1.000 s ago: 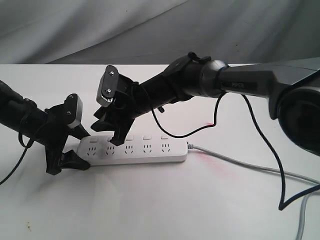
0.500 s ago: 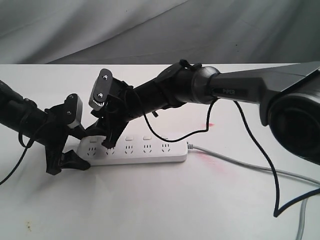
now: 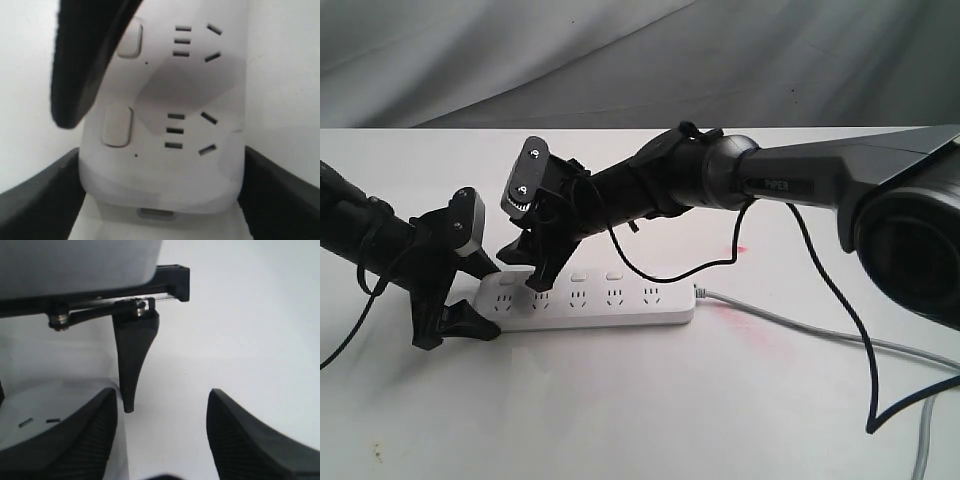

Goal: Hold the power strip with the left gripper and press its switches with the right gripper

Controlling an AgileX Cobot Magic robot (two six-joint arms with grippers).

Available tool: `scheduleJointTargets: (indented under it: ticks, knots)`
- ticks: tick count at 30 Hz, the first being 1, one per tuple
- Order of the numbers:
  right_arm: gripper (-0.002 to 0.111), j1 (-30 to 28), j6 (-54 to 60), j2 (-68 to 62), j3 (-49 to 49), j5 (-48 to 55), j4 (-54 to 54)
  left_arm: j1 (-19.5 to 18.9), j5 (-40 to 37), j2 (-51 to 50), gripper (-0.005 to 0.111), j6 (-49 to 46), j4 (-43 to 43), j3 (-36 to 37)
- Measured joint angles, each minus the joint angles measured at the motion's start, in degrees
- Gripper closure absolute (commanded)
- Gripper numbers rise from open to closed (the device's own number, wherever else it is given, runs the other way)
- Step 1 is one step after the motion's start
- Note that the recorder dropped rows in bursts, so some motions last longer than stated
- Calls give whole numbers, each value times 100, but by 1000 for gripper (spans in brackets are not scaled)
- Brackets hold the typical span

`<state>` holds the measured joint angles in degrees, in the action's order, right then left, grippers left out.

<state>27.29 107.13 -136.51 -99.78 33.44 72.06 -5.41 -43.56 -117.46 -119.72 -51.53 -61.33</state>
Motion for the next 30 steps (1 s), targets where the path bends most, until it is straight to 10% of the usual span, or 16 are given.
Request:
scheduleJointTargets:
  ticks: [30]
  knots:
    - [57, 126, 216, -185, -24, -155, -116, 0, 0, 0, 37, 0, 0, 0]
